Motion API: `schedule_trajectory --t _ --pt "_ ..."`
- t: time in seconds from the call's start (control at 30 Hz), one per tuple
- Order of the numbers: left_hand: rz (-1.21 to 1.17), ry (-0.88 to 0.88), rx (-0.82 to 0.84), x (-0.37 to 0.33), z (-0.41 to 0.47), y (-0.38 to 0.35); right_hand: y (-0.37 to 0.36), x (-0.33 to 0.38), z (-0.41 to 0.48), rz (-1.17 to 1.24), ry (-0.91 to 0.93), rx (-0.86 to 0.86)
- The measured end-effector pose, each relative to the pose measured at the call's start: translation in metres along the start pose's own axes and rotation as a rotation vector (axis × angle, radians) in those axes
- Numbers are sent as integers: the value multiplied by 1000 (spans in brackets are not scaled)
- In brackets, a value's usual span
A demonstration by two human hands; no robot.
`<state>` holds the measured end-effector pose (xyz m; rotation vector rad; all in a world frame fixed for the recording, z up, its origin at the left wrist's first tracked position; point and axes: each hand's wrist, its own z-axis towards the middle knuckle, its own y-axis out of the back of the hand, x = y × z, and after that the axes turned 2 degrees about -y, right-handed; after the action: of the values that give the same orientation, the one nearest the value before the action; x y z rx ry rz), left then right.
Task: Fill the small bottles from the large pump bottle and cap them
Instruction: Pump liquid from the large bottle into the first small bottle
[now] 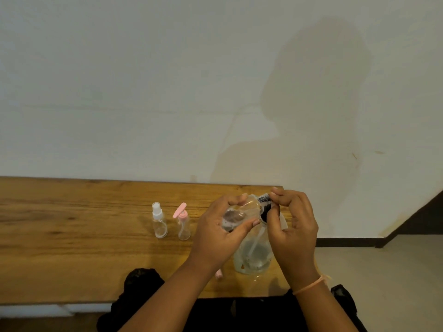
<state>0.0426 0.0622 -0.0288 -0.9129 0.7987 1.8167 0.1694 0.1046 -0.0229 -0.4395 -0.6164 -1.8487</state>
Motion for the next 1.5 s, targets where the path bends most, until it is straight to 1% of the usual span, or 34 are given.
schedule_trajectory --t 0.1,0.3,0.53,0.67,0.9,1.0,1.1,1.27,1.5 --pt "17 20 15 0 3 2 -2 -3 -2 8 -9 3" --pt "46 82 97 4 5 6 -6 -9 -4 -26 -64 26" --pt "59 25 26 -4 2 3 -2 2 -3 72 -57 -42" --pt "37 15 20 -8 3 2 0 3 -2 90 -85 -39" --pt "72 87 52 -3 4 5 -6 -3 -3 44 -105 3" --pt "86 87 56 -4 3 4 -5 -5 -4 38 -107 28" --pt "56 85 45 -6 2 3 -2 -1 -4 41 -93 17" --pt "64 31 1 -7 1 1 1 3 1 19 -60 1" --pt "85 67 24 0 2 3 -1 -3 -2 -26 -51 27"
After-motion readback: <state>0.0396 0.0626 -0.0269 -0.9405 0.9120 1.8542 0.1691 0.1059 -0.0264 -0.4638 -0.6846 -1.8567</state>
